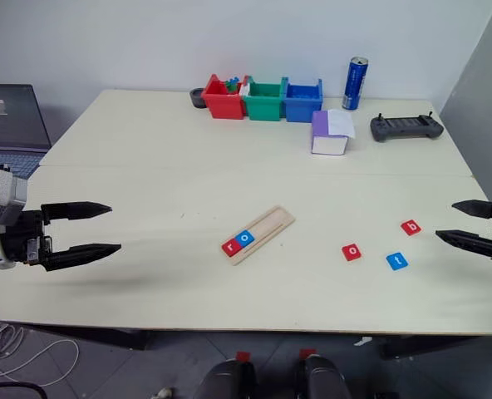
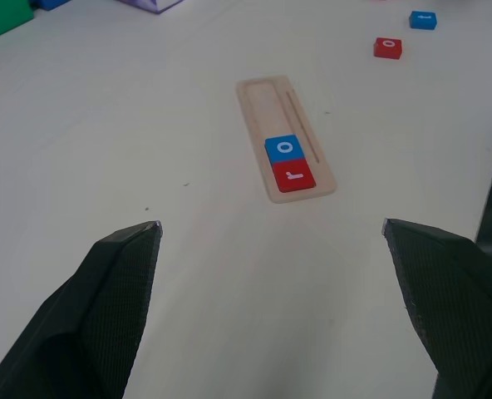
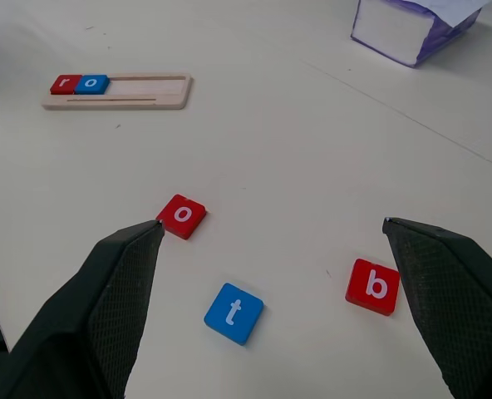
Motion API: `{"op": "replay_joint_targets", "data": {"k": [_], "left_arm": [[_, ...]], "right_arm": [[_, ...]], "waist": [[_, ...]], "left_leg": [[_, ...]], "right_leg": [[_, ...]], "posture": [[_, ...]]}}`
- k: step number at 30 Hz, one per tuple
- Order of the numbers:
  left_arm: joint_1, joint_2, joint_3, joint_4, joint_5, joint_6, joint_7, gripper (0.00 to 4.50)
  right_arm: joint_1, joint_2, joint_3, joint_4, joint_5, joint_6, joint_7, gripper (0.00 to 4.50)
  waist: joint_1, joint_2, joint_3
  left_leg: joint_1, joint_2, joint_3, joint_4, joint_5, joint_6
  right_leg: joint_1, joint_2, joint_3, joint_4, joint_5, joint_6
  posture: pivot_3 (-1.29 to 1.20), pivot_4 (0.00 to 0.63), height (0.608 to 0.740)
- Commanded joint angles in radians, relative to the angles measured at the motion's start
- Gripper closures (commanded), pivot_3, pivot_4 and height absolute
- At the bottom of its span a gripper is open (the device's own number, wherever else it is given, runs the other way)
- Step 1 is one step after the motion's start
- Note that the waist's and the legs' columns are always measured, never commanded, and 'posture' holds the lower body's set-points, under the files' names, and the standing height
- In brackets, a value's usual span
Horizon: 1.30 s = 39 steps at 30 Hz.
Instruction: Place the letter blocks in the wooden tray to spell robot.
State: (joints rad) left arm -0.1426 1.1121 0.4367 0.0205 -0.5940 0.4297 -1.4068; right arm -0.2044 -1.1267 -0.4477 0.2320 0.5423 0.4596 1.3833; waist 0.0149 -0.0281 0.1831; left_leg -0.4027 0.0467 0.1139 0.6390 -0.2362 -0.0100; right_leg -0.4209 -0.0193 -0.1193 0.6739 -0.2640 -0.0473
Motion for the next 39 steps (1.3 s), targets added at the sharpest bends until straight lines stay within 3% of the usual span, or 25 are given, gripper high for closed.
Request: {"op": "replay_joint_targets", "data": {"k": [1,9,13,19,24,30,39], "left_arm": [[-0.023,0.016,0.008,0.007,-0.011,-0.008,-0.018,0.00],[-0.037,-0.032,-0.013,0.015,0.016,-0.039,0.022,0.00],[-0.057,-0.074,-0.070,0.029,0.058,-0.074,0.067,0.00],[0.021,-0.222,-0.162,-0.216,0.044,-0.038,0.204,0.00],[0.081,-0.280,-0.231,-0.314,0.109,-0.031,0.311,0.00],[0.118,-0.370,-0.343,-0.268,0.248,-0.140,0.413,0.00],[-0.030,-0.565,-0.468,-0.168,0.338,-0.172,0.567,0.00]], "right_arm": [[-0.011,-0.019,-0.028,-0.008,0.023,0.006,0.017,0.02],[-0.044,-0.016,-0.015,-0.011,0.028,0.022,0.023,0.02],[-0.049,0.017,0.034,-0.107,0.056,0.053,0.023,0.02],[-0.063,0.104,0.160,-0.340,0.093,0.120,-0.047,0.02],[-0.084,0.145,0.235,-0.488,0.103,0.178,-0.130,0.02],[-0.114,0.195,0.316,-0.593,0.100,0.205,-0.206,0.02],[-0.139,0.206,0.347,-0.580,0.085,0.192,-0.238,0.02]], "waist": [[0.000,0.000,0.000],[0.000,0.000,0.000],[0.001,0.000,0.000],[0.000,0.000,0.000],[0.002,-0.001,0.000],[0.003,-0.001,0.000],[0.010,-0.003,0.000]], "left_leg": [[0.000,0.000,0.000,0.000,0.000,0.000],[0.000,0.000,0.000,0.000,0.000,0.000],[0.001,0.000,0.000,0.000,0.000,0.000],[0.000,0.000,0.000,0.001,0.000,0.000],[0.000,0.000,0.000,0.003,0.000,0.000],[0.000,0.000,0.000,0.003,0.000,0.000],[-0.001,0.000,-0.001,0.006,0.000,0.000]], "right_leg": [[0.000,0.000,0.000,0.000,0.000,0.000],[0.000,0.000,0.000,0.001,0.000,0.000],[0.000,0.000,0.000,0.001,0.000,0.000],[0.000,0.000,0.001,0.002,0.000,0.000],[0.000,0.000,0.001,0.003,0.000,0.000],[0.001,0.000,0.001,0.004,0.000,0.000],[0.001,0.000,0.000,0.004,0.000,0.001]], "posture": [[0.00,0.150,0.740],[0.00,0.150,0.740],[0.00,0.150,0.740],[0.00,0.150,0.740],[0.00,0.150,0.740],[0.00,0.150,0.740],[0.00,0.150,0.740]]}}
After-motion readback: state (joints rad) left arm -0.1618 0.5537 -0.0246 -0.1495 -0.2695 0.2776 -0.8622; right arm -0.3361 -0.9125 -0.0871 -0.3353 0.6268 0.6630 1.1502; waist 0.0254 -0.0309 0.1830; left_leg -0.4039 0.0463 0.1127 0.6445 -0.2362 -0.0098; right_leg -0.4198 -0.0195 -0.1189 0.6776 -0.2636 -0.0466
